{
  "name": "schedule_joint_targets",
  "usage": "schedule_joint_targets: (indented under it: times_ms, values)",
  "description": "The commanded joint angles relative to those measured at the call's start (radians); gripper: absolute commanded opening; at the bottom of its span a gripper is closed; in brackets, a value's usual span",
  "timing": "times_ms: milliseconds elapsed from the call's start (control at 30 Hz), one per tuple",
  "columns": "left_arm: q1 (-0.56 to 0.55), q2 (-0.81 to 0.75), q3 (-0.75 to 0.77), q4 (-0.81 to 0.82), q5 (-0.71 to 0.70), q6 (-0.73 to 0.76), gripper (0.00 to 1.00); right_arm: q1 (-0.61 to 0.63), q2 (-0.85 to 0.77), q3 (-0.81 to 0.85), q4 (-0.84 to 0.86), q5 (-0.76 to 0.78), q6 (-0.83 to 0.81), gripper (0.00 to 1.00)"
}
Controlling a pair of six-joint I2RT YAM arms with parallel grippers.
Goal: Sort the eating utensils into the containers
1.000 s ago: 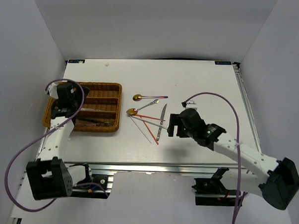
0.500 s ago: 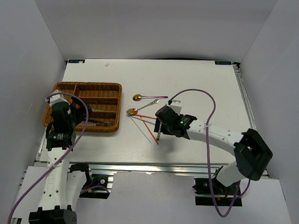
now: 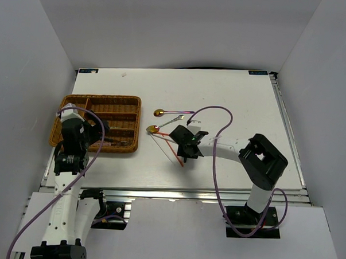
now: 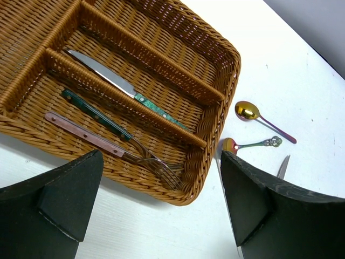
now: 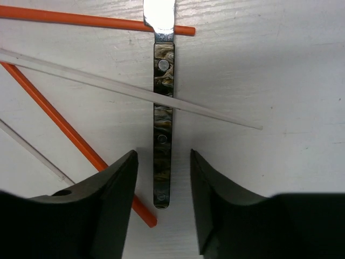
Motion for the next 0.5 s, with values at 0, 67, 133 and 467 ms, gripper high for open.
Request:
schedule_joint_targets:
  times_ms: [0, 67, 133, 467]
  values:
    - [-0.014, -0.013, 0.002, 0.004, 0.003, 0.008, 0.98, 0.002, 0.018, 0.023, 0.002, 0.033, 0.036, 0.47]
    - [-0.018, -0.01, 0.003, 0.002, 0.001, 0.008, 0.98, -0.001, 0.021, 0.011, 0.001, 0.042, 0.046, 0.35]
    - [-0.023, -0.012, 0.003, 0.002, 0.0, 0.007, 0.98, -0.004, 0.023, 0.004, -0.018, 0.052, 0.059, 0.29]
    - [-0.056, -0.036, 0.006, -0.01, -0.032, -0.001, 0.98, -0.042, -0.046, -0.11, -0.041, 0.082, 0.04, 0.11]
